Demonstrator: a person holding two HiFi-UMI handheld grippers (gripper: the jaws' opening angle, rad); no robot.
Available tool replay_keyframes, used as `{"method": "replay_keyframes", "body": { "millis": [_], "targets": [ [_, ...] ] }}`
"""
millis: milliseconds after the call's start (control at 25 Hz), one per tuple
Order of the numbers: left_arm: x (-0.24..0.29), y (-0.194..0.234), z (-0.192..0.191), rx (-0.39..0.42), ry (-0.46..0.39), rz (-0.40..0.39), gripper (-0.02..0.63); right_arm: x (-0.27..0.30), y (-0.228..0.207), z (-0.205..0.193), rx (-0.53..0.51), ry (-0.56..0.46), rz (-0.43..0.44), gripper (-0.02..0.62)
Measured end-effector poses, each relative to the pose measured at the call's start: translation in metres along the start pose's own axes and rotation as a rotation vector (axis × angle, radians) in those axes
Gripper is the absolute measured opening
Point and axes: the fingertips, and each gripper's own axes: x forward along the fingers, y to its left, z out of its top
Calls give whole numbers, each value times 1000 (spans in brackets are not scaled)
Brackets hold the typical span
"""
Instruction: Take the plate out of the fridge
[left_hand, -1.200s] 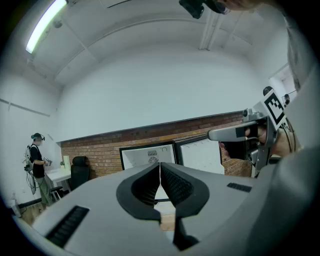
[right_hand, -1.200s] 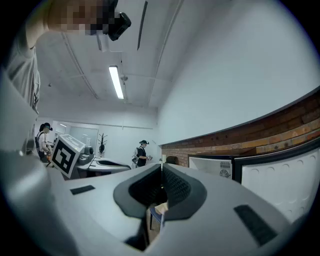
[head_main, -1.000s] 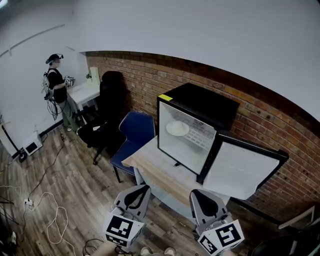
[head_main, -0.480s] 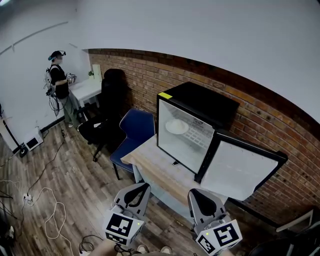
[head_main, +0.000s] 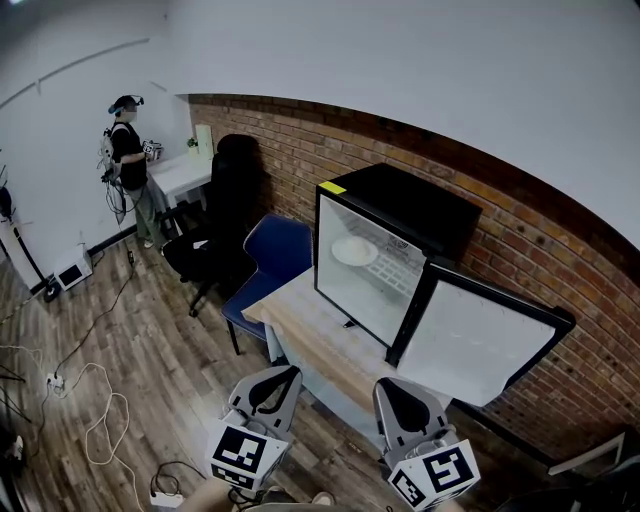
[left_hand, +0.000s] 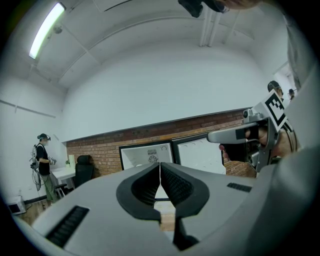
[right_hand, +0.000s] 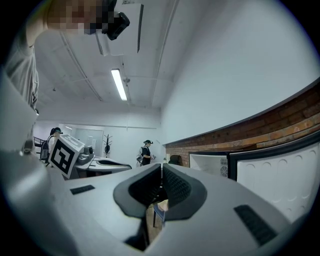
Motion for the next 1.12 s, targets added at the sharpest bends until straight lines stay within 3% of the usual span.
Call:
{"method": "replay_keyframes", "body": {
  "millis": [640, 1120],
  "targets": [
    [8, -18, 0, 16, 14, 23, 20, -5, -14, -10, 8, -1, 39, 32],
    [36, 6, -9, 13, 6, 34, 20, 31, -31, -17, -7, 0, 46, 32]
  ]
}}
